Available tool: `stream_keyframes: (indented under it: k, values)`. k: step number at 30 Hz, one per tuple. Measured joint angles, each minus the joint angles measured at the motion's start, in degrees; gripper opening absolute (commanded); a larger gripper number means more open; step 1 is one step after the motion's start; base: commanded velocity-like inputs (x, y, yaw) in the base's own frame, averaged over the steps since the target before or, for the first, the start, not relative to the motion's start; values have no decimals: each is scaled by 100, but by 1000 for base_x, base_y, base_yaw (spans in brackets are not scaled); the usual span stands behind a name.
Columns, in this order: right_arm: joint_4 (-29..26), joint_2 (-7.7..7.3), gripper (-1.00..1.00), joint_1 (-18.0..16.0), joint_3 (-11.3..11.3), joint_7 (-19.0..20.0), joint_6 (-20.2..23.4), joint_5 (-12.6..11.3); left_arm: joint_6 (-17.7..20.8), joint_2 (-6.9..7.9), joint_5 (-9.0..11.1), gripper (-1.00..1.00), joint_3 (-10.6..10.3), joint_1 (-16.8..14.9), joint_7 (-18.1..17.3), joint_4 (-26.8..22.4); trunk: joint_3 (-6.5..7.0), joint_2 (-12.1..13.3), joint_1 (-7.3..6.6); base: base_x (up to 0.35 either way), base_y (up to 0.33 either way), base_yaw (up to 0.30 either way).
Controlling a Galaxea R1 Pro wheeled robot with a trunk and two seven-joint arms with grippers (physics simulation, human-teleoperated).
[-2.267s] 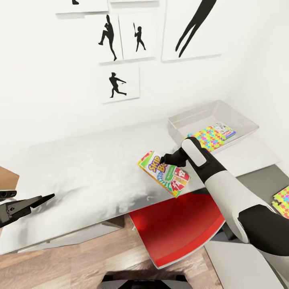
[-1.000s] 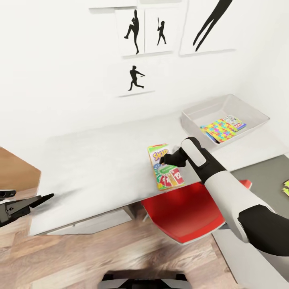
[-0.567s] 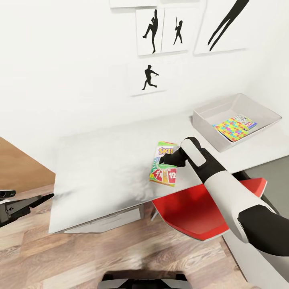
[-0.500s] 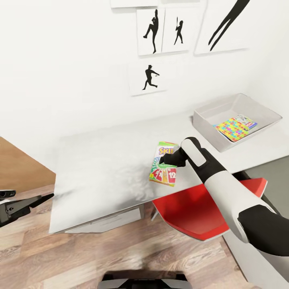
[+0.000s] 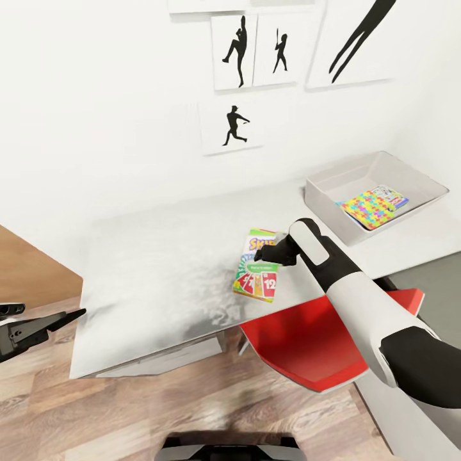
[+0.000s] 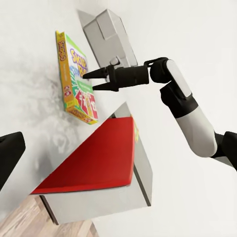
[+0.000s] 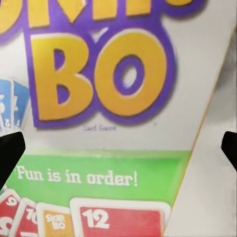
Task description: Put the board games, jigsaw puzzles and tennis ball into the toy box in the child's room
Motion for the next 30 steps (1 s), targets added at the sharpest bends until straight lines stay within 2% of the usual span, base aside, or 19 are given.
stream_keyframes:
  k: [14, 30]
  values:
    - [-5, -8, 100, -72, -10, -22, -16, 57, 0, 0, 0, 100, -7, 0, 0, -1, 0, 0, 1, 27, -28, 0]
    - [25, 29, 100, -81, 3, -16, -290, 86, -5, -8, 0, 100, -8, 0, 0, -1, 0, 0, 1, 0, 0, 0]
